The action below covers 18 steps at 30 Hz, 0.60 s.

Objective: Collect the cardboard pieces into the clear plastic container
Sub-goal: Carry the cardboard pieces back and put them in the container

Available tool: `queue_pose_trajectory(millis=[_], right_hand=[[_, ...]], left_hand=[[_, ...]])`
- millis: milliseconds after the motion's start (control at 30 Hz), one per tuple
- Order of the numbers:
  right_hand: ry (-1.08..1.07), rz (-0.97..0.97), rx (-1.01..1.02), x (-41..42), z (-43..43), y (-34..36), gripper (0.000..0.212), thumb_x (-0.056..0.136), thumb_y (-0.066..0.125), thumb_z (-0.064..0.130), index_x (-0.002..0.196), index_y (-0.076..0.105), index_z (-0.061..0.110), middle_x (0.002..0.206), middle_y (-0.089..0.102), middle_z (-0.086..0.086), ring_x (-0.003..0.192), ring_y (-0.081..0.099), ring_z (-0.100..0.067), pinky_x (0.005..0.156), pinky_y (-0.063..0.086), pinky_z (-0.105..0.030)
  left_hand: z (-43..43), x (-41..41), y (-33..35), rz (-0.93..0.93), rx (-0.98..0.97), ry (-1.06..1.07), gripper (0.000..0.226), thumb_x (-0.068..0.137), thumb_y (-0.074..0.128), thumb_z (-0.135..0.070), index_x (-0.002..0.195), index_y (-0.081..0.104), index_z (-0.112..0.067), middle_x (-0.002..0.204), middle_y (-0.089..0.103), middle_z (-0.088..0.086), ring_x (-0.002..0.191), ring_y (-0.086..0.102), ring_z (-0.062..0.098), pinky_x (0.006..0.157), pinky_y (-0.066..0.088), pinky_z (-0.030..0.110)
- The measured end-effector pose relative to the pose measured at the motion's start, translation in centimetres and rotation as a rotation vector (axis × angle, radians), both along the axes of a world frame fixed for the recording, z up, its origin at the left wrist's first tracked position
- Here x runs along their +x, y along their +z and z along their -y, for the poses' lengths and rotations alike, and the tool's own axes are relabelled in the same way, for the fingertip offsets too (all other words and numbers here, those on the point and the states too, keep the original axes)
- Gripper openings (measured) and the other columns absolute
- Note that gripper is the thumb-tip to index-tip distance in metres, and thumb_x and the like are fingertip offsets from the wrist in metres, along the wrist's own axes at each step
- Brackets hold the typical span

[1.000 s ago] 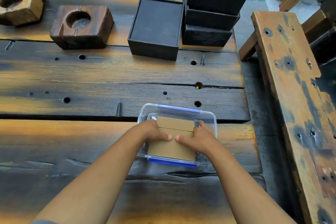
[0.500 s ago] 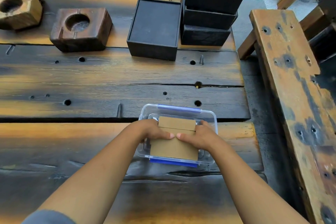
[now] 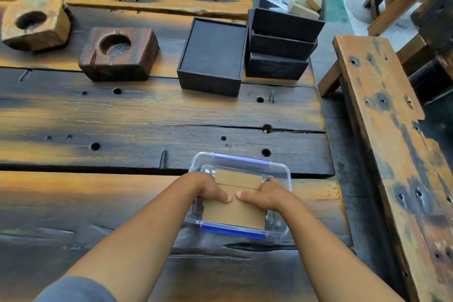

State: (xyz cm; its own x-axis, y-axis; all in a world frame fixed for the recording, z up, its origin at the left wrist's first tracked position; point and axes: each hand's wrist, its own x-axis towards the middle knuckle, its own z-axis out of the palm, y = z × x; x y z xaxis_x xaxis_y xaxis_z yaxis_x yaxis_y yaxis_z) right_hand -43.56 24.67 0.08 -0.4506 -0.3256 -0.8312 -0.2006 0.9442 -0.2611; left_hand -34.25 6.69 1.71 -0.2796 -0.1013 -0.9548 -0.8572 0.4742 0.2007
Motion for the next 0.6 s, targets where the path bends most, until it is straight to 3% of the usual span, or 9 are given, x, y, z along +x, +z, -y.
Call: queue_pose_trajectory(millis=[200, 300, 367, 600], right_hand=[[-0.116, 0.008, -0.08, 0.37, -0.2, 0.32, 0.104, 0.059, 0.06, 0.084, 0.139, 0.049, 0.019, 0.147, 0.034, -0.007, 0.13, 0.047, -0.026, 0.107, 0.041, -0.041], [-0.154, 0.024, -0.149, 0.33, -0.26, 0.23, 0.085, 0.065, 0.061, 0.079, 0.133, 0.056, 0.029, 0.144, 0.041, -0.004, 0.134, 0.042, -0.025, 0.107, 0.039, -0.039], [-0.169, 0.042, -0.142, 0.21, -0.24, 0.27, 0.087, 0.065, 0.059, 0.081, 0.135, 0.054, 0.028, 0.144, 0.038, -0.005, 0.132, 0.042, -0.024, 0.1, 0.04, -0.032], [-0.167, 0.039, -0.132, 0.4, -0.33, -0.3, 0.094, 0.061, 0.062, 0.081, 0.137, 0.051, 0.028, 0.141, 0.033, -0.004, 0.126, 0.046, -0.022, 0.101, 0.043, -0.036]], left_hand=[[0.17, 0.2, 0.79, 0.049, 0.085, 0.065, 0.089, 0.066, 0.077, -0.062, 0.139, 0.047, -0.019, 0.136, 0.056, 0.013, 0.126, 0.052, 0.033, 0.11, 0.038, 0.047], [-0.15, 0.26, 0.59, 0.019, 0.059, 0.087, 0.081, 0.067, 0.076, -0.062, 0.132, 0.051, -0.021, 0.12, 0.061, 0.004, 0.111, 0.058, 0.027, 0.098, 0.045, 0.039], [-0.32, 0.36, 0.44, 0.01, 0.069, 0.113, 0.074, 0.07, 0.076, -0.059, 0.131, 0.05, -0.024, 0.113, 0.059, 0.002, 0.103, 0.058, 0.023, 0.086, 0.045, 0.036], [-0.08, 0.56, 0.71, 0.004, 0.055, 0.058, 0.087, 0.069, 0.082, -0.05, 0.138, 0.045, -0.011, 0.138, 0.053, 0.017, 0.123, 0.053, 0.036, 0.104, 0.045, 0.049]])
